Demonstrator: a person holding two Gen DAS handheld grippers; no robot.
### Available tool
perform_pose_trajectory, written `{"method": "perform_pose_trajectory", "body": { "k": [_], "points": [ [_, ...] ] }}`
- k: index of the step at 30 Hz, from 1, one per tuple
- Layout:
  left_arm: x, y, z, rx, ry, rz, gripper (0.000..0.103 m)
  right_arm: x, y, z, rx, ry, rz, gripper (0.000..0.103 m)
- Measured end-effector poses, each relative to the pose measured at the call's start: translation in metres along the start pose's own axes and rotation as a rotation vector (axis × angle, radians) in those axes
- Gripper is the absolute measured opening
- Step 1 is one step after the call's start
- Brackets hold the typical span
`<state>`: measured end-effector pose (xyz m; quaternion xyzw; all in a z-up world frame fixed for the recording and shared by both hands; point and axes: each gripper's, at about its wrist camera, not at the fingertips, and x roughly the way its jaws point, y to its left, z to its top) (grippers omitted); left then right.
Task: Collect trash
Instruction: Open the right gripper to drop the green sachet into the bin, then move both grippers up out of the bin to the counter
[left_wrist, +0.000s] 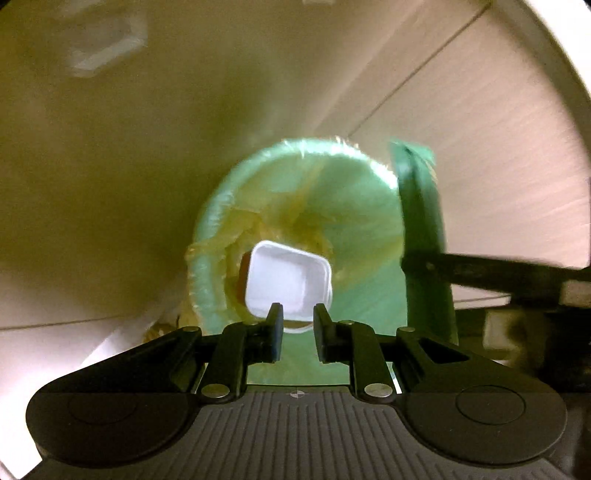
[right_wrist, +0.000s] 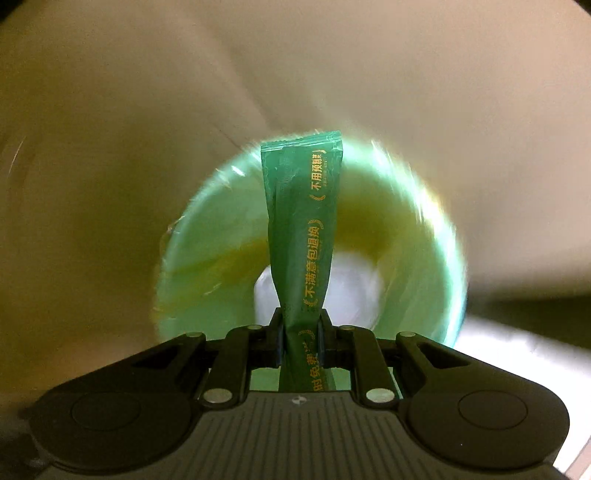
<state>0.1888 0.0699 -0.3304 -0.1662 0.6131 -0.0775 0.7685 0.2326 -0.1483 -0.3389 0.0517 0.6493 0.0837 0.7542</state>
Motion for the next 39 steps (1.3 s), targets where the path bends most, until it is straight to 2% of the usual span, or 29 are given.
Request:
{"method": "perform_pose_trajectory", "body": {
  "k": [3, 5, 7, 10, 13, 15, 18, 20, 23, 27, 30, 32, 36, 39],
  "points": [
    [-0.017, 0.006, -0.01, -0.047, -0.04, -0.006, 0.02, -0.002, 0.038, -0.005, -0.394, -0.046, -0.033, 0.016],
    [-0.025, 0.014, -0.018, -0.102, -0.065, -0.01, 0.02, -0.001, 0.06, -0.023, -0.706, -0.061, -0.091, 0.016],
    [-0.032, 0.019, -0.026, -0.146, -0.086, -0.01, 0.02, 0.003, 0.072, -0.041, -0.938, -0.066, -0.116, 0.016],
    [-0.045, 0.02, -0.034, -0.176, -0.124, -0.009, 0.02, 0.011, 0.081, -0.06, -1.133, -0.058, -0.08, 0.018],
    [-0.056, 0.025, -0.042, -0.205, -0.157, -0.007, 0.02, 0.025, 0.089, -0.069, -1.264, -0.074, -0.125, 0.043],
    [-0.058, 0.027, -0.046, -0.222, -0.166, 0.002, 0.02, 0.023, 0.085, -0.072, -1.305, -0.093, -0.142, 0.047],
    [-0.056, 0.025, -0.049, -0.237, -0.161, 0.011, 0.02, 0.007, 0.075, -0.069, -1.289, -0.098, -0.14, 0.047],
    [-0.061, 0.017, -0.047, -0.216, -0.163, 0.014, 0.02, -0.014, 0.066, -0.062, -1.208, -0.123, -0.142, 0.05],
    [-0.073, 0.004, -0.041, -0.164, -0.168, 0.011, 0.02, -0.052, 0.042, -0.037, -0.98, -0.165, -0.112, 0.058],
    [-0.098, -0.023, -0.027, -0.053, -0.19, 0.007, 0.02, -0.104, 0.009, -0.014, -0.636, -0.221, -0.031, 0.059],
    [-0.121, -0.042, -0.01, 0.007, -0.209, 0.023, 0.02, -0.138, -0.006, -0.009, -0.454, -0.292, -0.001, 0.062],
    [-0.137, -0.055, 0.003, 0.046, -0.231, 0.028, 0.02, -0.162, -0.008, -0.01, -0.383, -0.348, 0.013, 0.062],
    [-0.167, -0.08, 0.026, 0.137, -0.278, 0.027, 0.02, -0.206, 0.002, -0.007, -0.335, -0.465, 0.033, 0.063],
    [-0.185, -0.088, 0.041, 0.192, -0.305, 0.035, 0.02, -0.238, 0.014, -0.001, -0.29, -0.55, 0.068, 0.069]
  ]
}}
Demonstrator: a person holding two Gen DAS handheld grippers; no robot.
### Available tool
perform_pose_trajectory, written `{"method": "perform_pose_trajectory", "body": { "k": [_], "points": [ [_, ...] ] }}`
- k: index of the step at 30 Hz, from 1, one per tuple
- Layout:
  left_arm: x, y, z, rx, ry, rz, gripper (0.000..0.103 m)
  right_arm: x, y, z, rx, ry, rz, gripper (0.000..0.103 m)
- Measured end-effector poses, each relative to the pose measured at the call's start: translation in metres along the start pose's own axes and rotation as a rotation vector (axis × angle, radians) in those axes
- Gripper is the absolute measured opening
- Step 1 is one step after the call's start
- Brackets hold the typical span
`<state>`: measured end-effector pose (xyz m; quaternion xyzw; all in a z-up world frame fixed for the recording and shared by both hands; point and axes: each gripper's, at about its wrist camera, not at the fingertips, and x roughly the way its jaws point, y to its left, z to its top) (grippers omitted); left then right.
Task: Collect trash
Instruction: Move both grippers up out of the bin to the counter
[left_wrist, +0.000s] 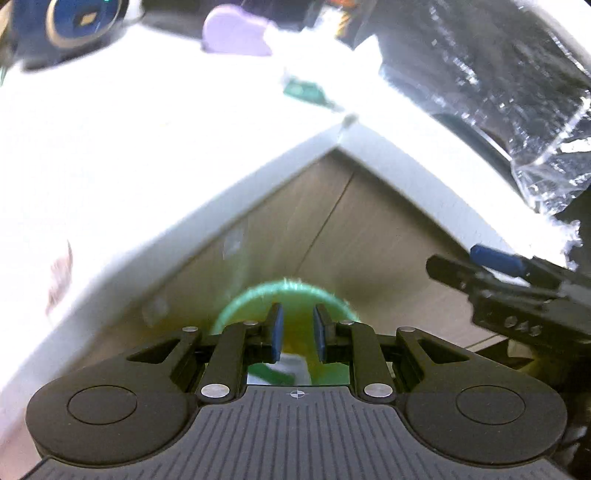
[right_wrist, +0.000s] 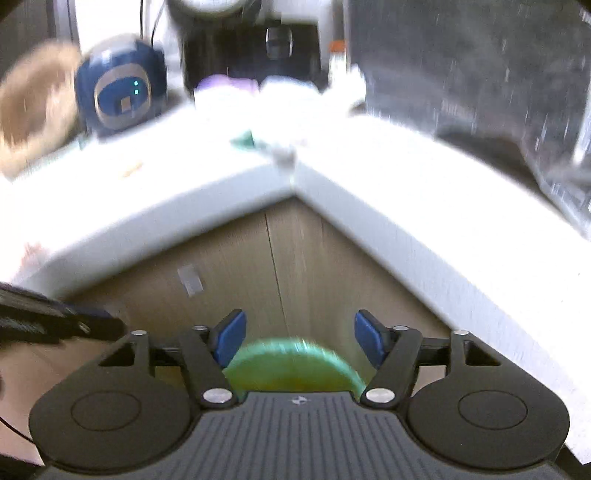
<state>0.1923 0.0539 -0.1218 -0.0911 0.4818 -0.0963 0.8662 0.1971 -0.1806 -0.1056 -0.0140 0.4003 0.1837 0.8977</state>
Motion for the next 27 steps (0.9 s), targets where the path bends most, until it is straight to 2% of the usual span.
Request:
{"method": "perform_pose_trajectory", "body": {
  "k": [2, 6, 11, 17, 19, 22, 27],
  "points": [
    [-0.006, 0.002, 0.013, 0.03, -0.021, -0.013, 0.02, -0.01, 0.006, 0.015, 0.048, -0.045, 0.006, 0.073],
    [-0.012, 0.015, 0.031, 0.047, -0.037, -0.054, 0.02, -0.015, 0.019, 0.038, 0.121, -0.091, 0.013, 0.076],
    [-0.031, 0.051, 0.053, 0.033, -0.094, -0.119, 0.02, -0.006, 0.043, 0.049, 0.158, -0.054, -0.015, 0.078],
    [-0.058, 0.114, 0.084, -0.08, -0.246, -0.129, 0.02, 0.011, 0.076, 0.05, 0.204, -0.001, -0.057, 0.078],
    [-0.059, 0.13, 0.094, -0.118, -0.272, -0.159, 0.02, 0.015, 0.083, 0.053, 0.217, 0.008, -0.086, 0.078],
    [-0.053, 0.142, 0.105, -0.133, -0.279, -0.211, 0.02, 0.02, 0.09, 0.058, 0.235, 0.027, -0.127, 0.078],
    [-0.044, 0.141, 0.11, -0.157, -0.303, -0.273, 0.02, 0.02, 0.09, 0.068, 0.22, 0.044, -0.202, 0.078]
  ]
}}
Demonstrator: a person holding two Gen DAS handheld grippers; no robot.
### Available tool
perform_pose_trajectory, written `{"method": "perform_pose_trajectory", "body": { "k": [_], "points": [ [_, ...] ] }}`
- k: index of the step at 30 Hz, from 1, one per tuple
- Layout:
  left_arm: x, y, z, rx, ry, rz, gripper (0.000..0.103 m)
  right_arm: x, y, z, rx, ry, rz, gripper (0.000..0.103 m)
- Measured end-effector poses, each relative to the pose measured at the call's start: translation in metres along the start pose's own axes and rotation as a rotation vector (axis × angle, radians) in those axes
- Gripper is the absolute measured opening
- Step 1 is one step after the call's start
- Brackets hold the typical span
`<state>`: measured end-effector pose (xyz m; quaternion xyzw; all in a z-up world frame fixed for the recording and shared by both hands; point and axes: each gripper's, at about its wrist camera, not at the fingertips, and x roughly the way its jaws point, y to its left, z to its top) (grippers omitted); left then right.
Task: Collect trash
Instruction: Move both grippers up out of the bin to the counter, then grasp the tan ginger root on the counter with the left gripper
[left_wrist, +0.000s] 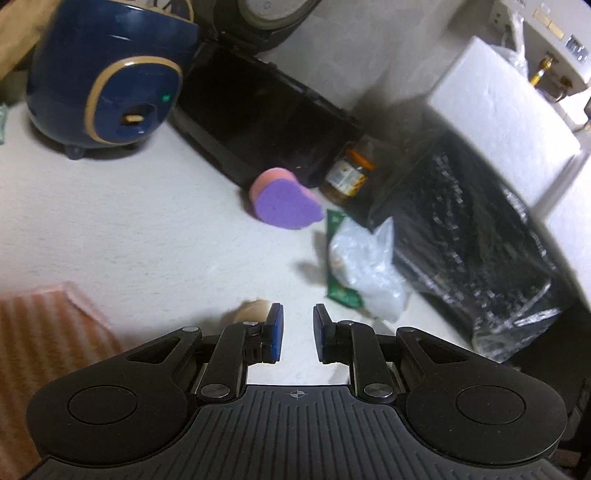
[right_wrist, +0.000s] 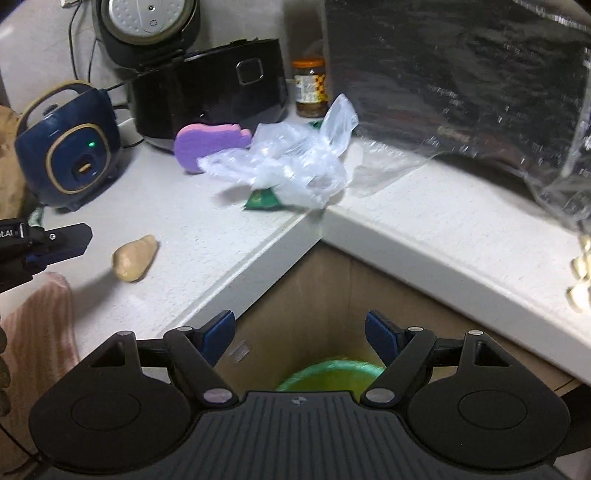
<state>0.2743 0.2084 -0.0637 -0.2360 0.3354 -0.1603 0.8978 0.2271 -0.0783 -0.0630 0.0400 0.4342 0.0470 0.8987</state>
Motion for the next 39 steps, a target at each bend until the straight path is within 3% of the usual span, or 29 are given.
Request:
{"method": "perform_pose_trajectory", "body": {
  "k": [3, 6, 10, 13, 17, 23, 25, 35, 39],
  "points": [
    [0.003, -0.002, -0.001, 0.01, -0.033, -0.01, 0.02, 0.001, -0.006, 0.015, -0.029, -0.041, -0.036, 0.078],
    [0.004, 0.003, 0.0, -0.039, -0.089, 0.062, 0.02, 0.011, -0.016, 0.033, -0.04, -0.068, -0.021, 0.078],
    [0.002, 0.013, 0.008, -0.073, -0.09, 0.115, 0.02, 0.023, -0.027, 0.054, -0.038, -0.084, 0.021, 0.078],
    [0.009, 0.01, 0.012, -0.002, -0.028, 0.137, 0.02, 0.037, -0.028, 0.064, -0.025, -0.084, 0.053, 0.078],
    [0.02, -0.013, 0.004, 0.144, 0.015, 0.158, 0.02, 0.053, -0.013, 0.064, -0.034, -0.037, 0.179, 0.078],
    [0.046, -0.032, -0.008, 0.346, 0.079, 0.267, 0.02, 0.07, 0.026, 0.053, -0.145, -0.031, 0.258, 0.078],
    [0.051, -0.032, -0.012, 0.388, 0.081, 0.294, 0.03, 0.076, 0.033, 0.05, -0.165, -0.034, 0.262, 0.079],
    [0.07, -0.017, -0.003, 0.379, 0.134, 0.334, 0.044, 0.102, 0.044, 0.05, -0.21, -0.059, 0.206, 0.082],
    [0.075, -0.006, 0.003, 0.315, 0.148, 0.312, 0.045, 0.103, 0.05, 0.048, -0.242, -0.059, 0.195, 0.086]
  ]
}}
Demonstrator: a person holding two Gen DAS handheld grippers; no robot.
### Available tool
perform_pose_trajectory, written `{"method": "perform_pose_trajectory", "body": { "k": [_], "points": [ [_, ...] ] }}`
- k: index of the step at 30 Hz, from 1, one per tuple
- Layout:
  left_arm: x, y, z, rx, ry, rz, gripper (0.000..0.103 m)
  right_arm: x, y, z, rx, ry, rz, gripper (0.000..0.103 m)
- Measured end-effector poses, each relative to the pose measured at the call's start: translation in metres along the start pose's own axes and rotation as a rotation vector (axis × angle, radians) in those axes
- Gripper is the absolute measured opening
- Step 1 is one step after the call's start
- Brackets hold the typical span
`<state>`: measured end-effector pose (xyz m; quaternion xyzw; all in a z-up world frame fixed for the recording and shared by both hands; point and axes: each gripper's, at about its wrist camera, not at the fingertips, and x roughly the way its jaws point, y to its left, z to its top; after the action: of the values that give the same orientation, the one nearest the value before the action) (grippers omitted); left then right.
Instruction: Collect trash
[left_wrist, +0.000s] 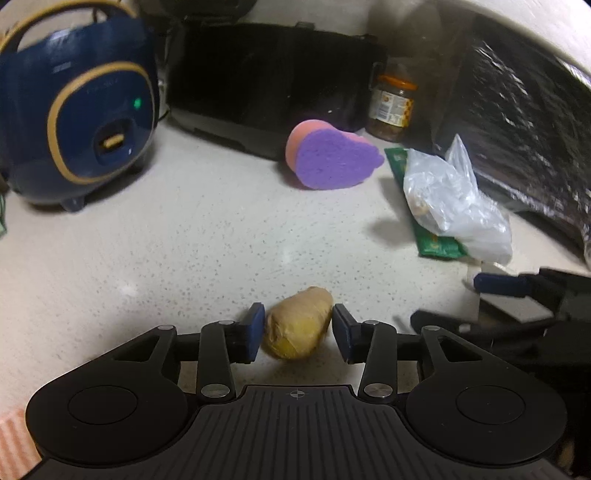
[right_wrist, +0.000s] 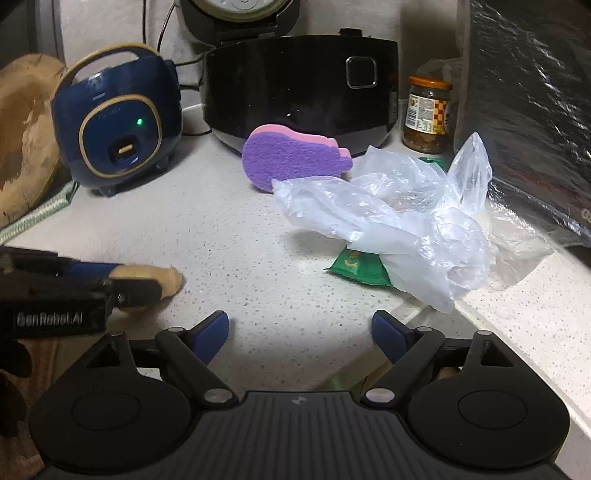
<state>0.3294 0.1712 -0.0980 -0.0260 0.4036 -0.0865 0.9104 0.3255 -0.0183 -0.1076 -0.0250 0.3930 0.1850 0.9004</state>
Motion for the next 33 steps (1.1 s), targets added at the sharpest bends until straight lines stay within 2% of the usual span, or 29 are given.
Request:
{"method": "perform_pose_trajectory", "body": {
  "k": [4, 7, 15, 18, 20, 22, 25, 29, 33],
  "points": [
    [0.004, 0.008, -0.001, -0.042, -0.016, -0.036, 0.042, 0.001, 0.005, -0.003, -0.039, -0.004, -0.004, 0.092],
    [0.005, 0.014, -0.001, -0.085, -0.023, -0.06, 0.042, 0.004, 0.009, -0.003, -0.065, 0.019, 0.014, 0.103],
    [-0.003, 0.028, -0.002, -0.19, -0.012, -0.092, 0.042, 0.007, 0.019, -0.004, -0.104, 0.052, -0.036, 0.103],
    [-0.015, 0.034, -0.005, -0.226, -0.03, -0.088, 0.042, 0.006, 0.017, 0.002, -0.136, 0.083, 0.011, 0.101],
    [-0.023, 0.04, -0.008, -0.262, -0.034, -0.081, 0.042, 0.002, 0.016, 0.008, -0.124, 0.065, 0.042, 0.096],
    [-0.029, 0.047, -0.01, -0.303, -0.03, -0.075, 0.042, -0.006, 0.016, 0.017, -0.13, -0.005, 0.031, 0.096],
    [-0.039, 0.055, -0.012, -0.357, -0.04, -0.081, 0.041, -0.011, 0.018, 0.039, -0.164, -0.118, -0.043, 0.096],
    [-0.052, 0.06, -0.014, -0.381, -0.066, -0.066, 0.041, 0.006, 0.02, 0.082, -0.262, -0.207, -0.125, 0.096],
    [-0.054, 0.062, -0.019, -0.405, -0.053, -0.057, 0.042, 0.046, 0.012, 0.12, -0.238, -0.15, -0.076, 0.096]
  ]
}}
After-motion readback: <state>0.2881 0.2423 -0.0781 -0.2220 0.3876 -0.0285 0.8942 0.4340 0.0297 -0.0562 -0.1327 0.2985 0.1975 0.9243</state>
